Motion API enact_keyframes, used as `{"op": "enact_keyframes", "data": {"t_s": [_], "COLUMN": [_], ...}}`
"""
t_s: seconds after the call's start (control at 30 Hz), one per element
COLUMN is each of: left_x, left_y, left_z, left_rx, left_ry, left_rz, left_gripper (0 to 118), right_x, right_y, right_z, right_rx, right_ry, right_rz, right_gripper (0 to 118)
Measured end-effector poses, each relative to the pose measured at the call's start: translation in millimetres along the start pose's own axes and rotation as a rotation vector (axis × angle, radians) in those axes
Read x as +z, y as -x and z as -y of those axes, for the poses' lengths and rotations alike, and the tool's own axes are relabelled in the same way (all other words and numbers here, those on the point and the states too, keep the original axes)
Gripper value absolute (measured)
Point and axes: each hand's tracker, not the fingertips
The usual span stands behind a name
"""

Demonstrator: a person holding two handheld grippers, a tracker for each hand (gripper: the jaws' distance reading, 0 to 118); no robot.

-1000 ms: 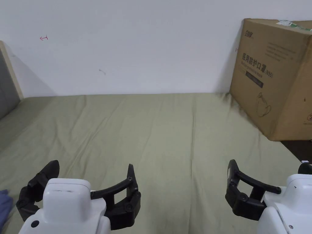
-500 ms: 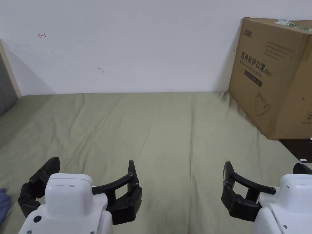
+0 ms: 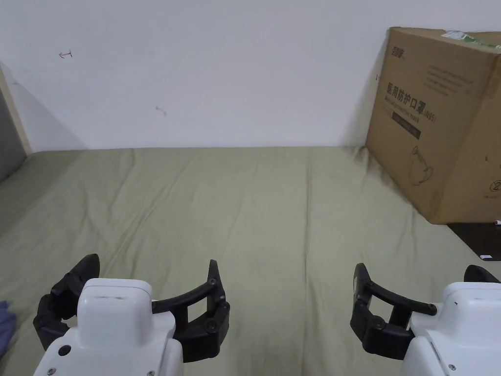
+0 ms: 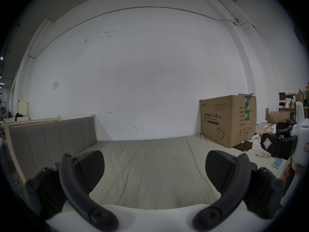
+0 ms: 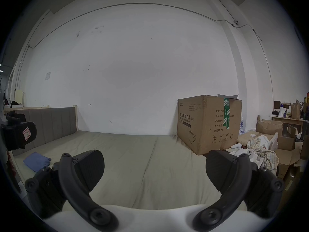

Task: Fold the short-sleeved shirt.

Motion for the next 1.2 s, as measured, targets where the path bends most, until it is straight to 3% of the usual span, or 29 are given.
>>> {"op": "enact_keyframes", "data": {"t_s": [0.57, 1.2], "left_x": [-3.1, -13.2], "left_y": [9.1, 0.9], "left_z": [-2.3, -18.0], "left_rx": [0.085, 0.178], "left_ry": [0.019, 0.164], "left_rz": [0.072, -0.009], "left_gripper": [118, 118], "right_x": [2.7, 3.2], "right_y": [6.6, 12.0], "right_z": [0.2, 5.0], "right_rx": [0.012, 0.022], "right_ry": [0.009, 0.049], "right_rz": [-0.012, -0.030], "right_gripper": [118, 118]}}
